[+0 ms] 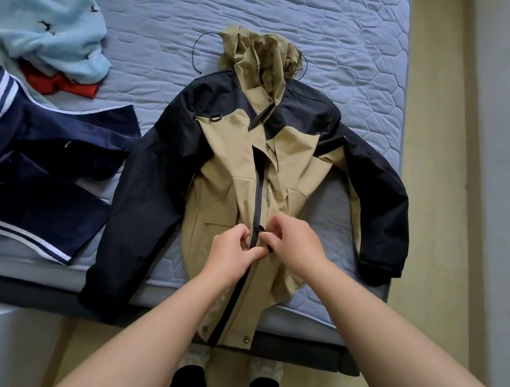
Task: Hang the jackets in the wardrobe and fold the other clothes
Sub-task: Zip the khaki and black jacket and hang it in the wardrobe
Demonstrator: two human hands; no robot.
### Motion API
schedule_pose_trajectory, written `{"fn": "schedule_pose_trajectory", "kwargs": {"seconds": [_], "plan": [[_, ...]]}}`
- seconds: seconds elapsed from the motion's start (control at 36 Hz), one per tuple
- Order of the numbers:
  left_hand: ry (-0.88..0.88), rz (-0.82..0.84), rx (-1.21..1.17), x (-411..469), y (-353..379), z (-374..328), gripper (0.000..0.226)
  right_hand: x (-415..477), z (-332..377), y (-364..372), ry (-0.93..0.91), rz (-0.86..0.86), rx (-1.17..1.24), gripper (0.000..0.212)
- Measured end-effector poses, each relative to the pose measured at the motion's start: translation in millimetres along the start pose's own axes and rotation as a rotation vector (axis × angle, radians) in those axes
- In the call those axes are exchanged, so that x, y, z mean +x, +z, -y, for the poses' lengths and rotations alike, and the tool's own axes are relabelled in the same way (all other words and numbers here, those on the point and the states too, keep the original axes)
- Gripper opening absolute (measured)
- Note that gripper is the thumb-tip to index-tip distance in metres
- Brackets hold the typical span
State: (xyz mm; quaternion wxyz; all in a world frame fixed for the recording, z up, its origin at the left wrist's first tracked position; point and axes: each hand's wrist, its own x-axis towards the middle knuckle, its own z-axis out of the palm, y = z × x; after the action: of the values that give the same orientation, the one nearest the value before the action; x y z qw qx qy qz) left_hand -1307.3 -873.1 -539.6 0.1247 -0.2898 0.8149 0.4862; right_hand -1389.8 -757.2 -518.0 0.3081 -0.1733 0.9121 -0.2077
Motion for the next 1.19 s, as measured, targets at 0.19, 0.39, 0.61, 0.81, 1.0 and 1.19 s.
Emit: {"fn": "schedule_pose_trajectory", "kwargs": {"seconds": [0.19, 0.39, 0.61, 0.81, 1.0, 1.19], "plan": [[0.063, 0.03, 0.116, -1.7, -4.1, 1.0, 0.037, 13.0, 9.5, -8.1, -0.197, 0.092, -0.259, 0.013], [0.155, 0.032, 0.338, -9.2, -10.0, 5.9, 0.015, 34.1, 23.6, -29.2, -0.482, 0.152, -0.819, 0.02], [0.172, 0.091, 0.596, -24.6, -26.2, 59.0, 0.01, 78.0, 45.1, -83.6, -0.385, -0.011, -1.036, 0.029], [0.063, 0.085, 0.594, 21.2, -35.4, 15.6, 0.015, 81.0, 50.4, -83.3, -0.526, -0.02, -1.054, 0.032], [0.061, -0.016, 0.534, 71.5, -31.4, -45.1, 0.009, 80.4, 50.9, -87.5, -0.579, -0.016, -1.025, 0.029], [0.053, 0.022, 0.634, 43.0, -36.0, 4.8, 0.006, 87.8, 46.2, -107.2, -0.504, -0.04, -0.997, 0.027]]}}
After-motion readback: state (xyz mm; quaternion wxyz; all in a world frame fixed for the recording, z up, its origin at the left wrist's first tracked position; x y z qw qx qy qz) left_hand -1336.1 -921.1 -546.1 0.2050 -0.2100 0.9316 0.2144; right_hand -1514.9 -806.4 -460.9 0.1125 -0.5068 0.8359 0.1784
